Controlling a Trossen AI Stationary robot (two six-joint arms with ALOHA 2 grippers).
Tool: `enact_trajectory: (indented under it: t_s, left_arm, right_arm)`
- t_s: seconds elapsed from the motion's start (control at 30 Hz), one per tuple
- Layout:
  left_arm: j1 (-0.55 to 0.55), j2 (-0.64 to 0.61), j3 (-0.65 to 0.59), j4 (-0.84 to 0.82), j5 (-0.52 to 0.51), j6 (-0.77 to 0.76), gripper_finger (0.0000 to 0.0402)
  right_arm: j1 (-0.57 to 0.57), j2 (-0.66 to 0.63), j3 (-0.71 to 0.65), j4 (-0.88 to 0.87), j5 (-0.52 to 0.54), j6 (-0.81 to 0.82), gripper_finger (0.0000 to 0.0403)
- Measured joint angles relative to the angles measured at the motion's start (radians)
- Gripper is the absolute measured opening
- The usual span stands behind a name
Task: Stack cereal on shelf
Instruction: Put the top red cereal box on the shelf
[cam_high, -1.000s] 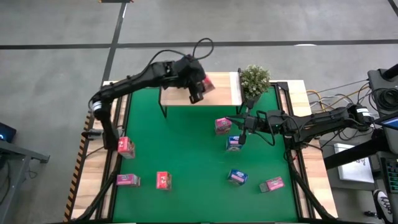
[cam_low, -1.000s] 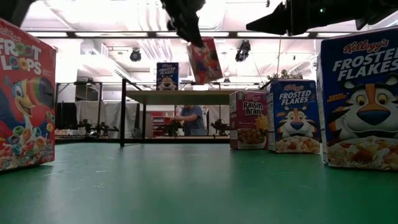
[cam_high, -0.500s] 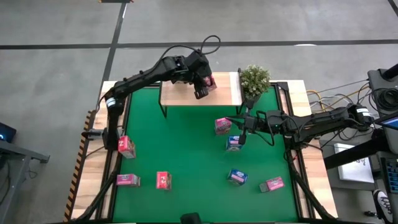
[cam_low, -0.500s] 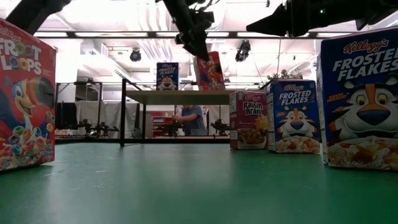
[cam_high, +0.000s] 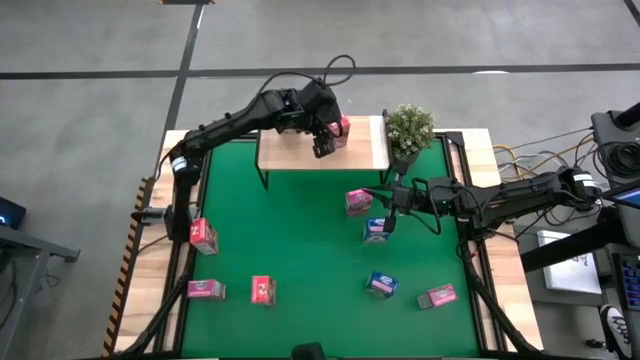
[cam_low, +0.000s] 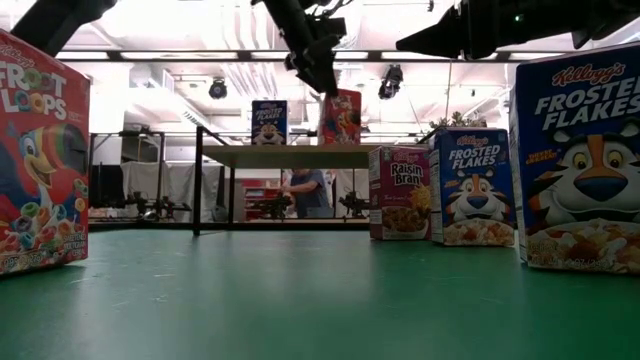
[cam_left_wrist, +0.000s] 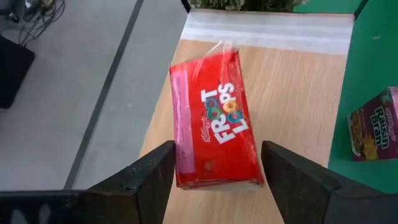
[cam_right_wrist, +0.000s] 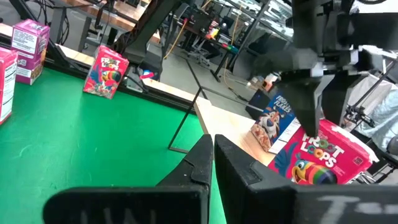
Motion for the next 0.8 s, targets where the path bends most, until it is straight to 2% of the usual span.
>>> enact_trajectory:
  t_s: [0.3,0.4,0.6,0.8]
  left_arm:
    - [-0.027,-0.003,0.147,-0.146,0.0,0.016,0.0217]
    - [-0.047,-0.016,0.155,-0.219,0.0,0.016,0.0208]
    - [-0.09,-0.021,0.07,-0.255,-0.024,0.019,0.0164]
    - [-0.095,-0.02,-0.087,-0.159,-0.223,0.023,0.0104]
  right_arm:
    - [0.0,0.0,0.0,0.0,0.0,0.0,0.0009]
    - [0.0,0.0,0.0,0.0,0.0,0.001,0.0009]
    - [0.0,0.0,0.0,-0.001,0.0,0.001,0.0009]
    - [0.0,0.0,0.0,-0.001,0.0,0.001,0.0009]
